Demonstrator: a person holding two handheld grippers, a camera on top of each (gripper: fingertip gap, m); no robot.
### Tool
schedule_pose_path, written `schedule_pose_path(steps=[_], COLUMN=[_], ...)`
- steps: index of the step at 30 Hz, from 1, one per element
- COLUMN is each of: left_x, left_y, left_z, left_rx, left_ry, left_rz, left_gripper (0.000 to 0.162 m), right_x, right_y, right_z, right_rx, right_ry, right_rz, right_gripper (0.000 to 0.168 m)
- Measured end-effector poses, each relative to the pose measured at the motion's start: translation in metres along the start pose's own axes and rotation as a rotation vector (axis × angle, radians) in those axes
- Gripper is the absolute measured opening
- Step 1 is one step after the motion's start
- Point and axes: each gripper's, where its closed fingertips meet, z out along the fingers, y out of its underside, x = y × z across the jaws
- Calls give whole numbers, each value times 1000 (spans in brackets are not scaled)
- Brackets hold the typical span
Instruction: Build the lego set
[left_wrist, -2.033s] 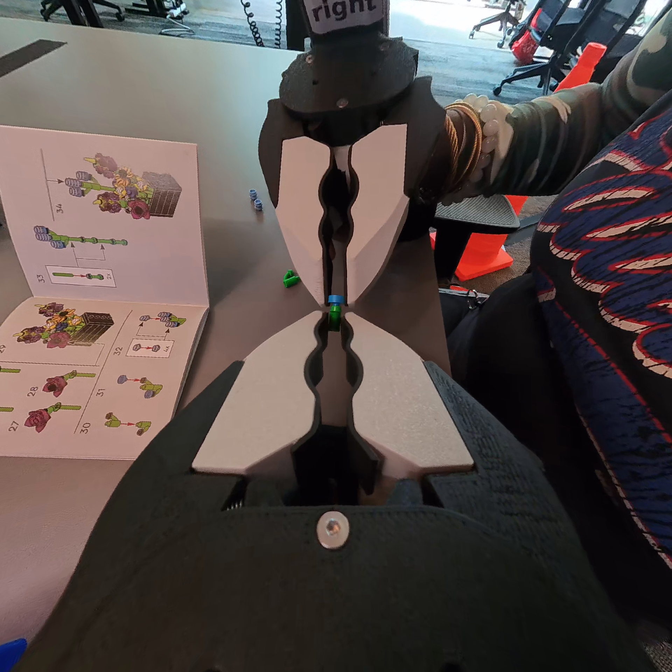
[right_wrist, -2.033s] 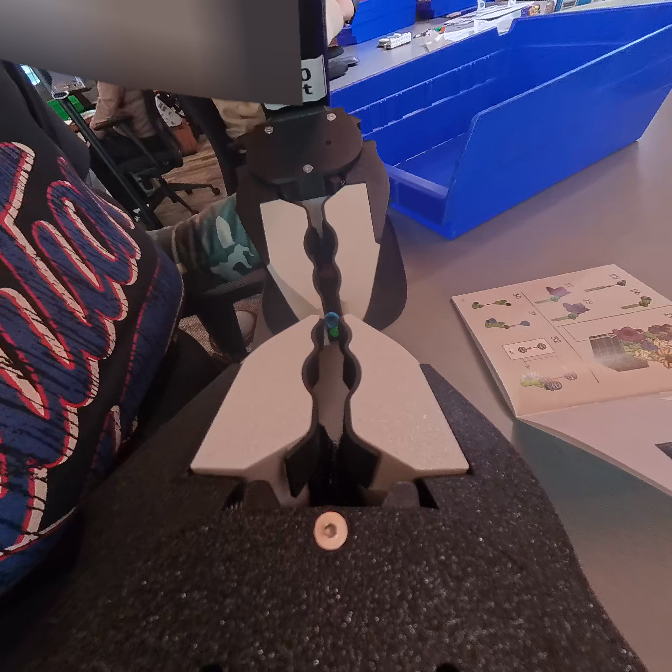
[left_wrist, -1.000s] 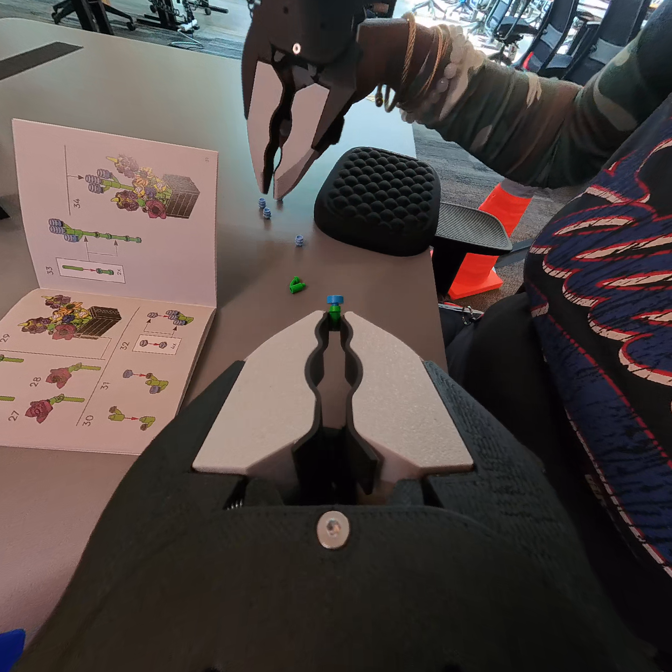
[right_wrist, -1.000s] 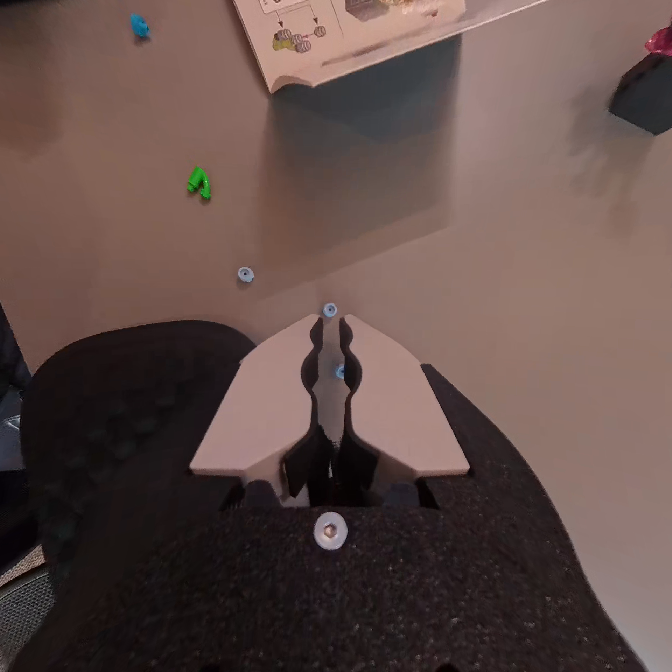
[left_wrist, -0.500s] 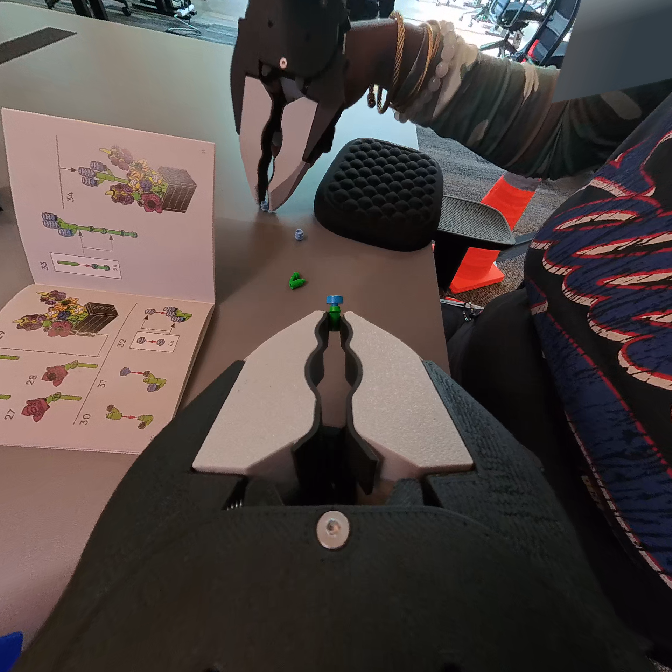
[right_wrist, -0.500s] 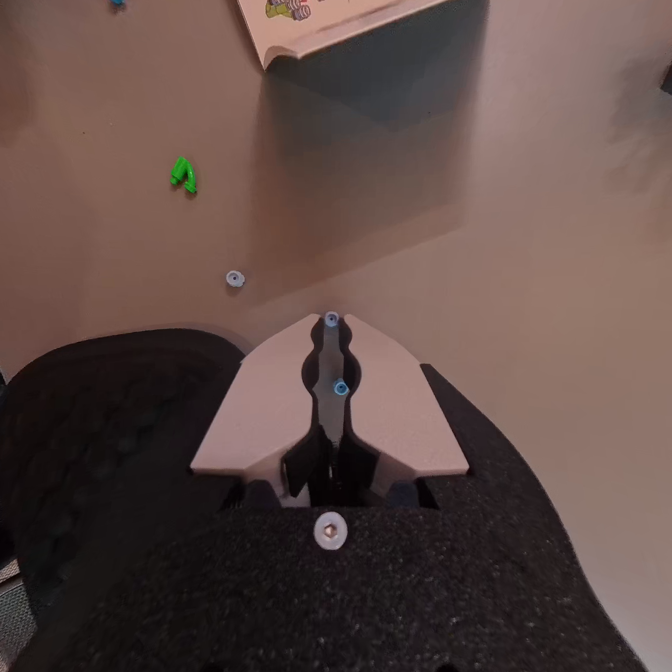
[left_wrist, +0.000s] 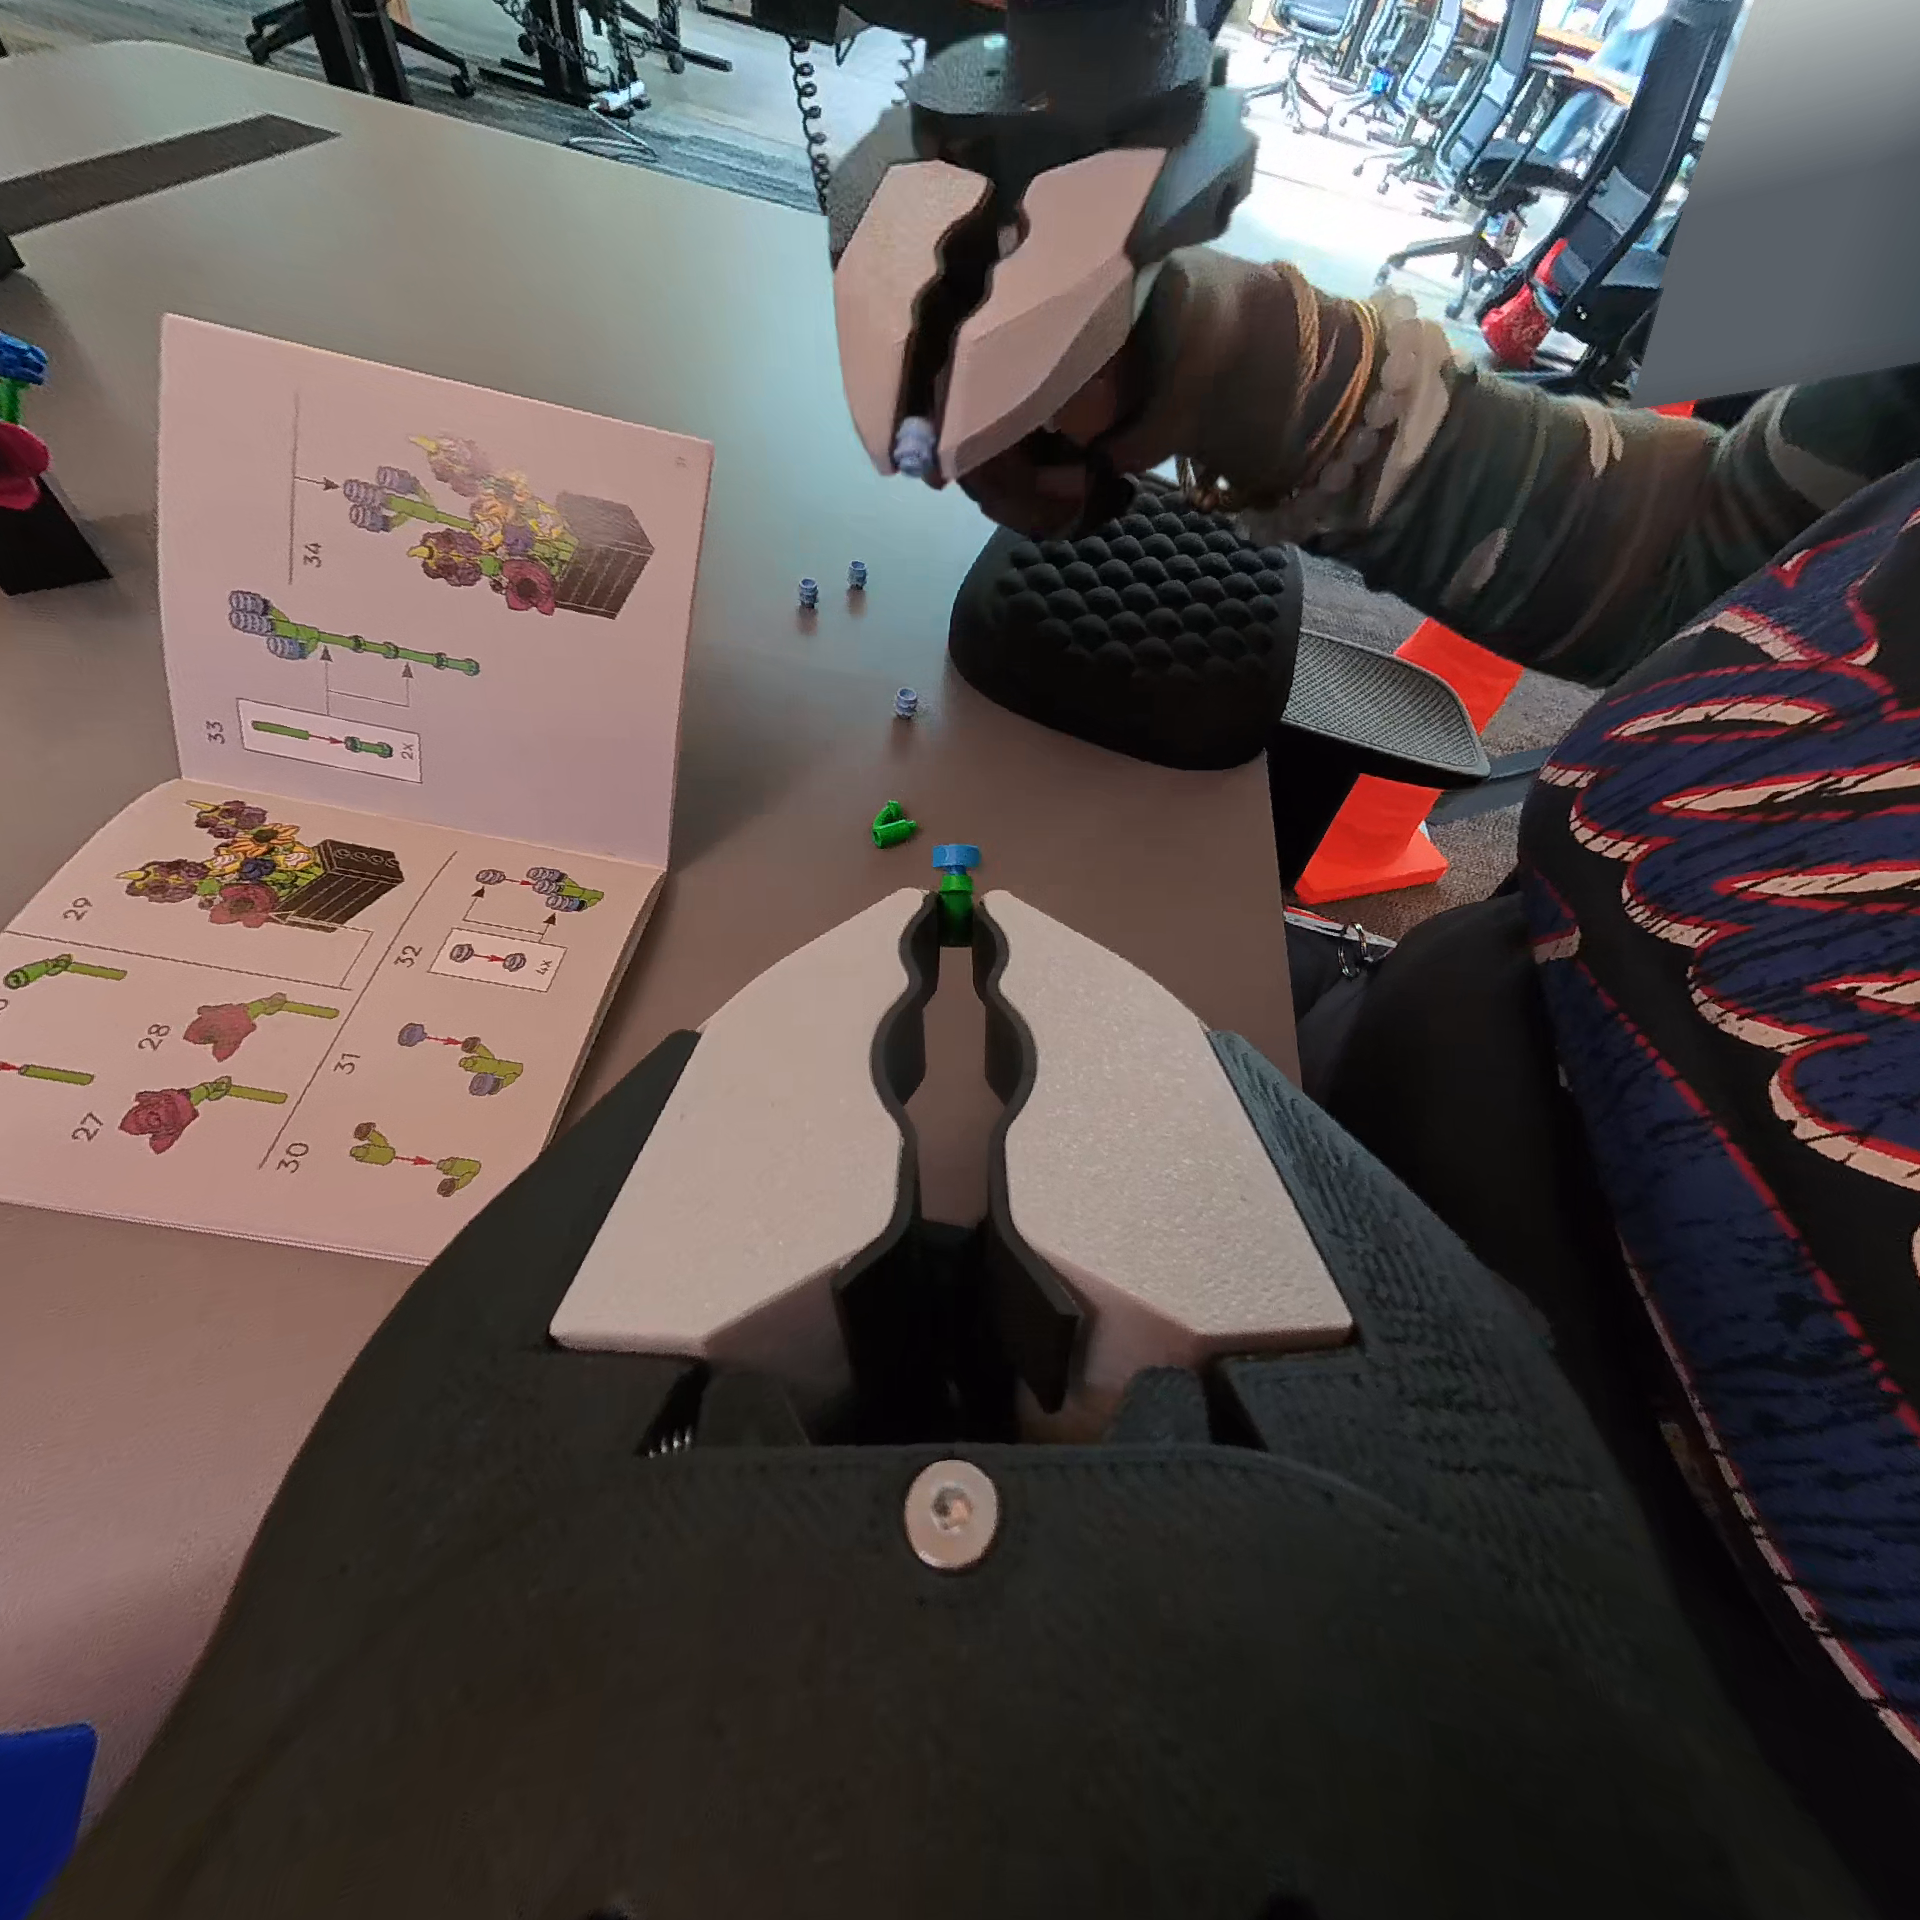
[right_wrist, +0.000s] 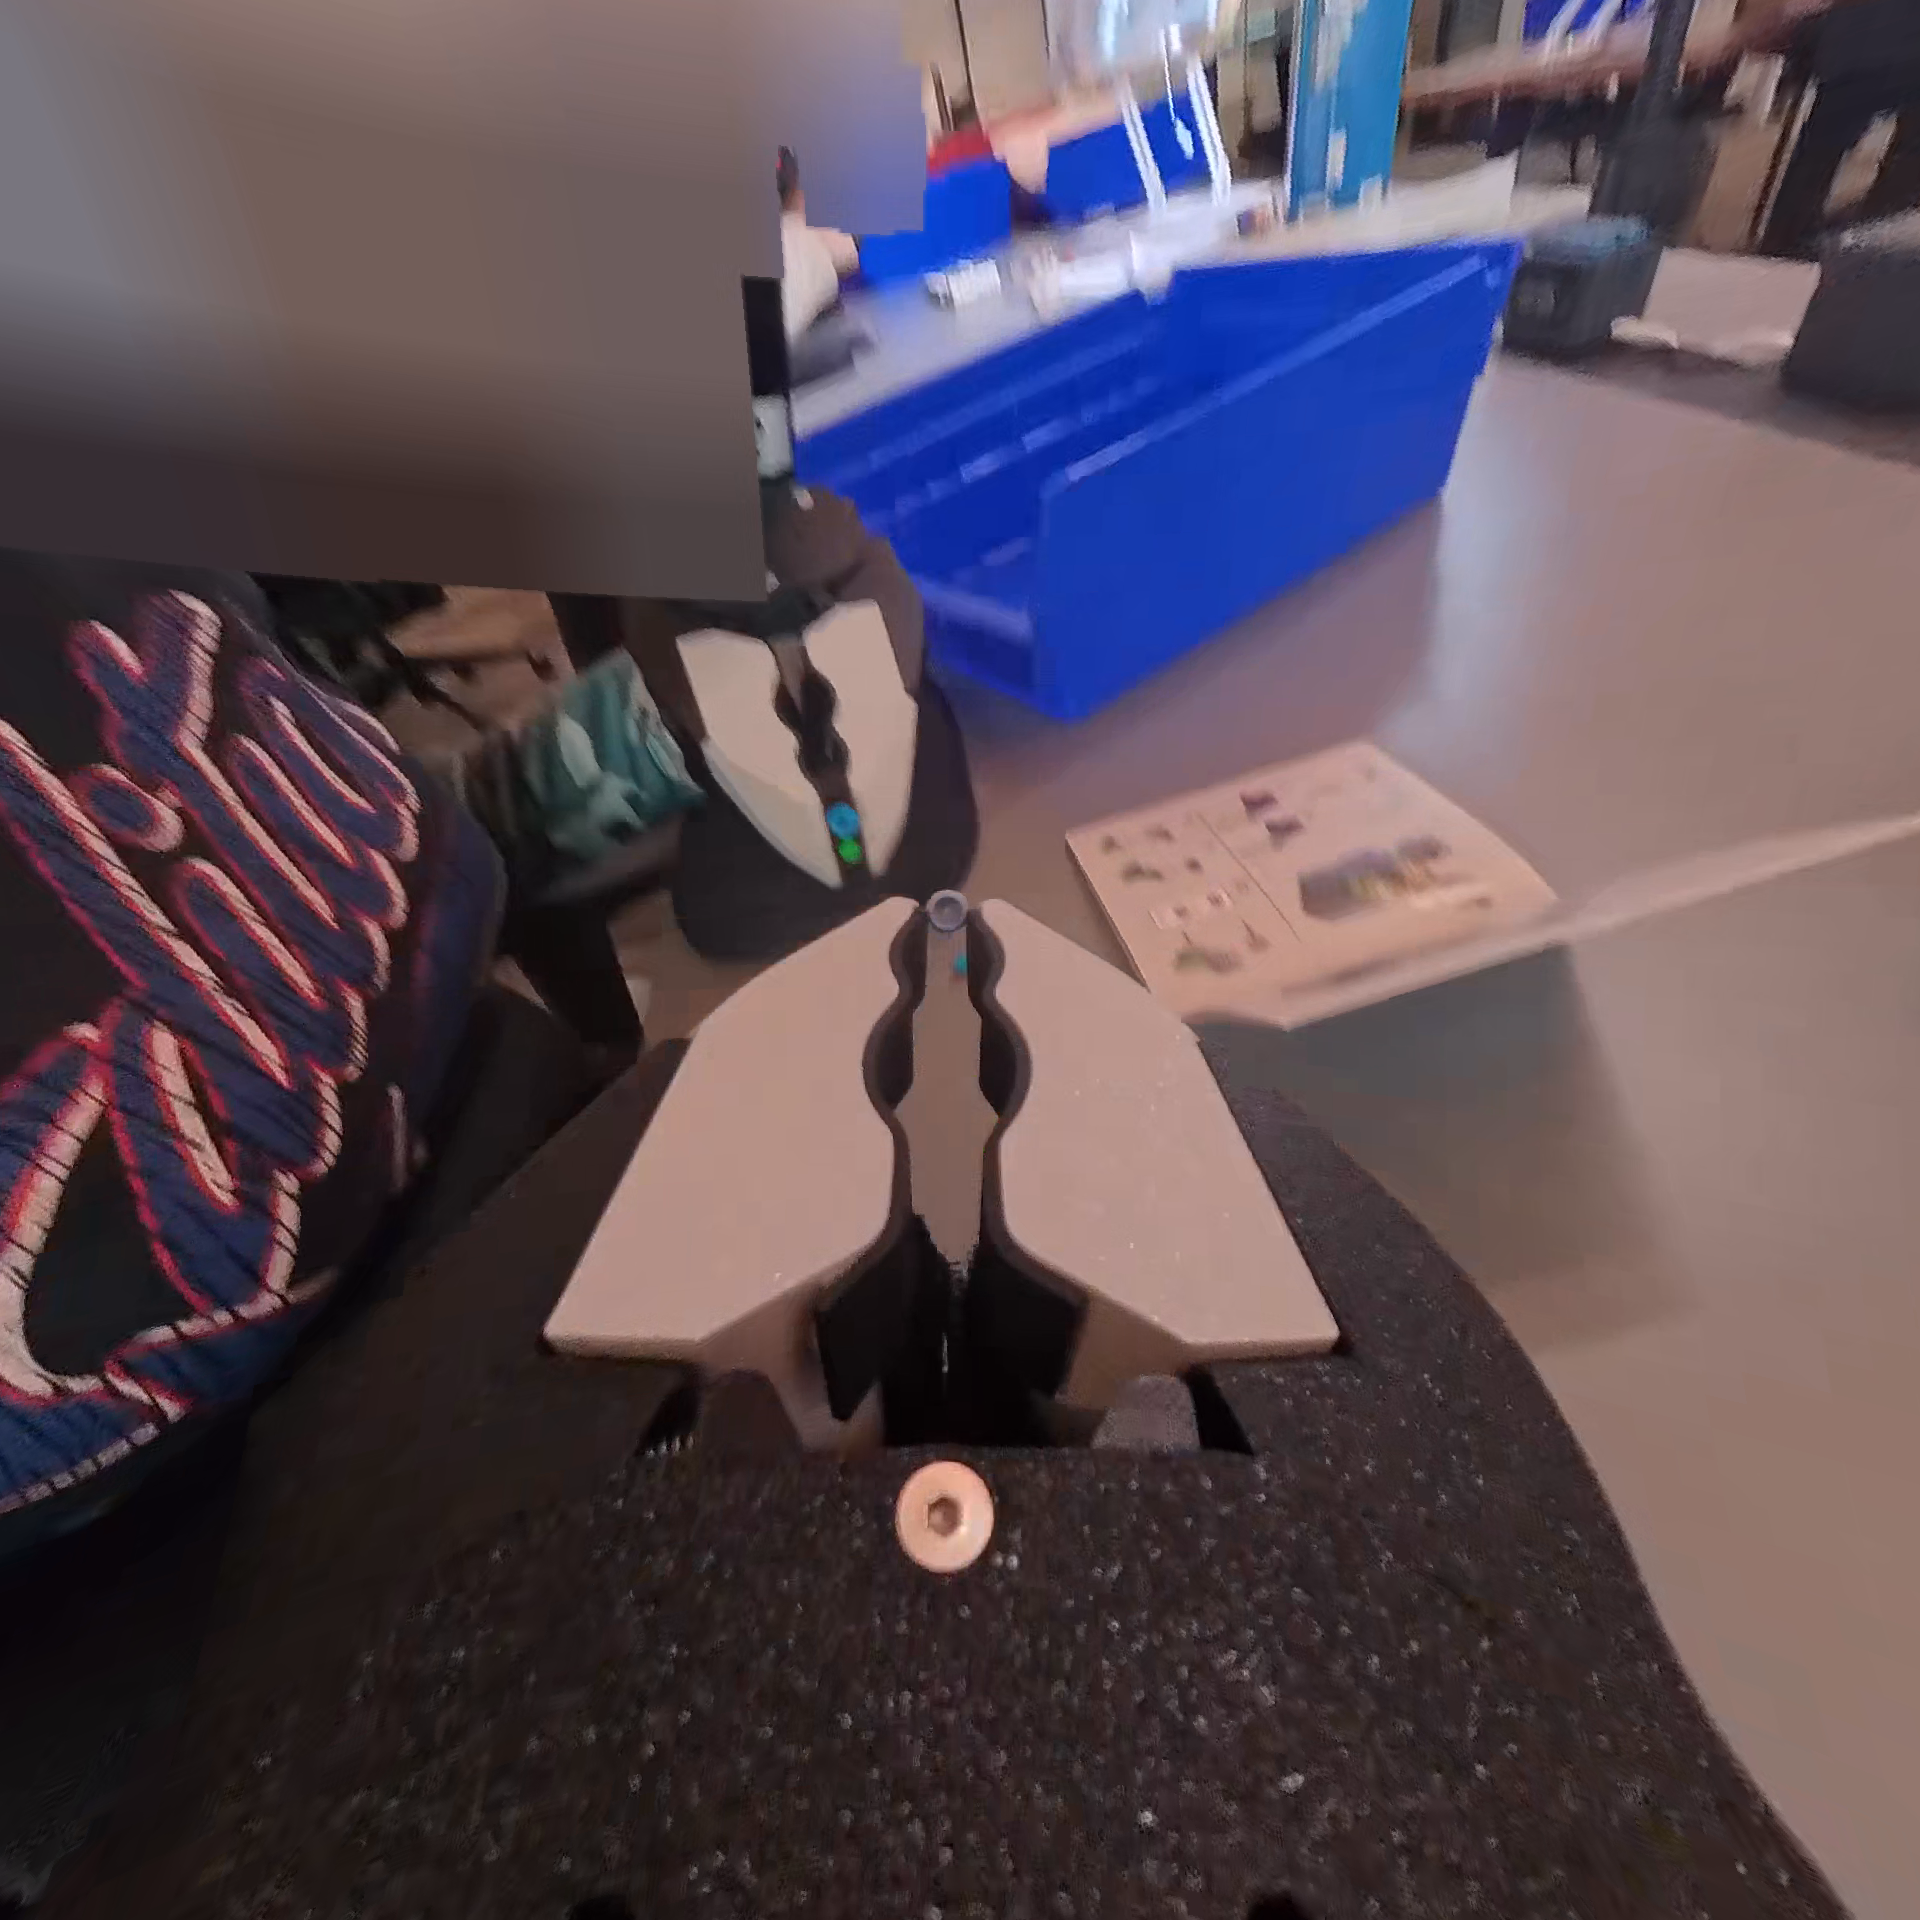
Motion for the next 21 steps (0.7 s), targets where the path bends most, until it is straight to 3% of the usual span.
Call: schedule_pose_path(steps=[7,12,21], left_x=[-2,-1,0], left_y=[-1,2,-1], left_z=[0,1,0], left_rx=[4,-17,2], left_ry=[-25,-40,-44], left_rz=[6,35,47], left_gripper=[6,6,6], right_x=[-20,-28,-30], right_y=[-12,4,16], right_z=[31,57,68], right_rx=[148,84,24], right_ry=[-63,-92,-115], right_rz=[55,79,88], right_gripper=[7,7,7])
